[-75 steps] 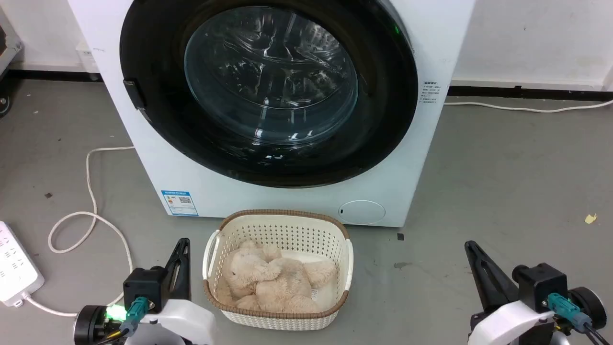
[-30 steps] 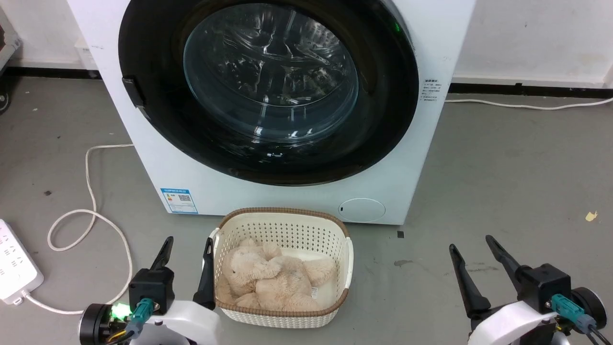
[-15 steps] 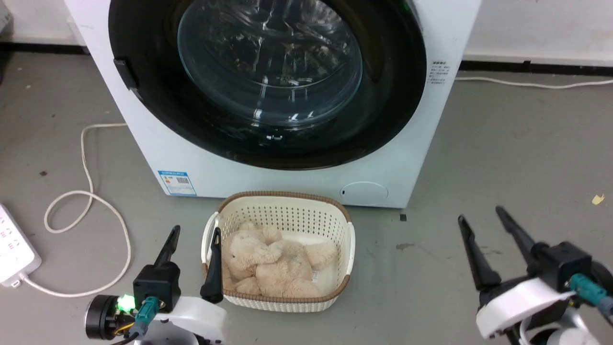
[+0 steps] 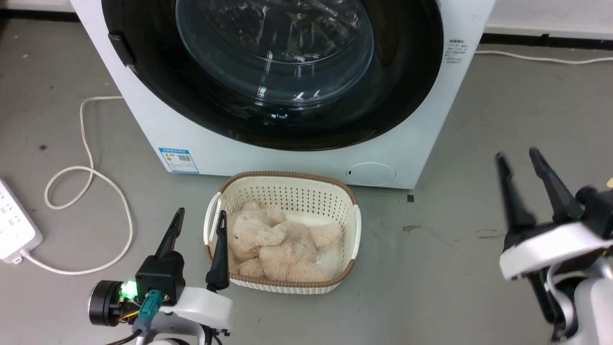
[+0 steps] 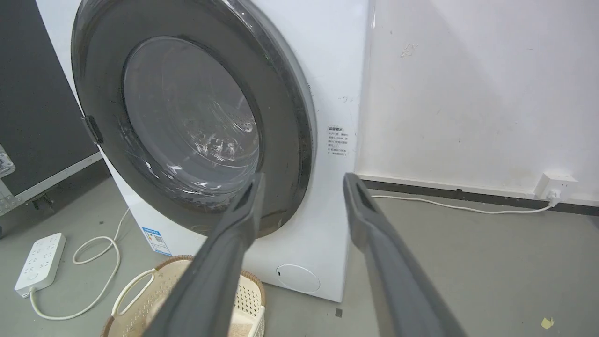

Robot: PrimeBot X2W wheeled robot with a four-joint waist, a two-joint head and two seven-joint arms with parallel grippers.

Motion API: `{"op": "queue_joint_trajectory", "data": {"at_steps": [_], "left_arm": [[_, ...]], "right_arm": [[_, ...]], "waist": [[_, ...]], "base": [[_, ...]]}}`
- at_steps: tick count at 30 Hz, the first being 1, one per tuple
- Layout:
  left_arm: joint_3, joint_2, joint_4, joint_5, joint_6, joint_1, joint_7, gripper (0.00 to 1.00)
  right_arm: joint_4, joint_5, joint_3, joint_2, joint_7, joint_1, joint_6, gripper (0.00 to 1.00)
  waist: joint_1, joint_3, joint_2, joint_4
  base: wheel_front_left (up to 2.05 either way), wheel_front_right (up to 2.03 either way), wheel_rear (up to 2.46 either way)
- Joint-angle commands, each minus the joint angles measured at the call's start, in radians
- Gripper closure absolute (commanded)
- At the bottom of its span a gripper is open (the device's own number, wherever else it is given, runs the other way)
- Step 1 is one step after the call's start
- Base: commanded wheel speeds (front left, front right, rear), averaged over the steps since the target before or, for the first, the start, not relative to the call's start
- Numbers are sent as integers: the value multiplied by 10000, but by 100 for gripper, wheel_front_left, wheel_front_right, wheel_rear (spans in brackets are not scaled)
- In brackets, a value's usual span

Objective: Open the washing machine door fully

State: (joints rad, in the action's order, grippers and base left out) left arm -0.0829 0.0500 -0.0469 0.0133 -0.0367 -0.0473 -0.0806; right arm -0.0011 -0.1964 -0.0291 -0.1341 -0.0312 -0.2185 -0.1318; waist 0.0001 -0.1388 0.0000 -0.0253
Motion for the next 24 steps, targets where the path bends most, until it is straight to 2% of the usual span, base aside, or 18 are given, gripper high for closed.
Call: {"op": "queue_joint_trajectory", "data": {"at_steps": [1, 11, 24], "left_arm": [[-52, 2, -77, 93, -75, -195, -100, 0], [-273, 2, -245, 129, -200, -449, -310, 0], [-555, 2, -506, 206, -443, -721, -581, 0]], "right_arm": [[76, -177, -46, -135, 48, -355, 4, 100], [940, -1319, -598, -257, 443, -2150, 5, 100], [2751, -3076, -1343, -84, 1905, -4419, 6, 100]], "waist": [[-1, -95, 0, -32], [-1, -629, 0, -183], [-1, -1340, 0, -487]], "base": [[0, 0, 0], [0, 0, 0], [0, 0, 0]]}}
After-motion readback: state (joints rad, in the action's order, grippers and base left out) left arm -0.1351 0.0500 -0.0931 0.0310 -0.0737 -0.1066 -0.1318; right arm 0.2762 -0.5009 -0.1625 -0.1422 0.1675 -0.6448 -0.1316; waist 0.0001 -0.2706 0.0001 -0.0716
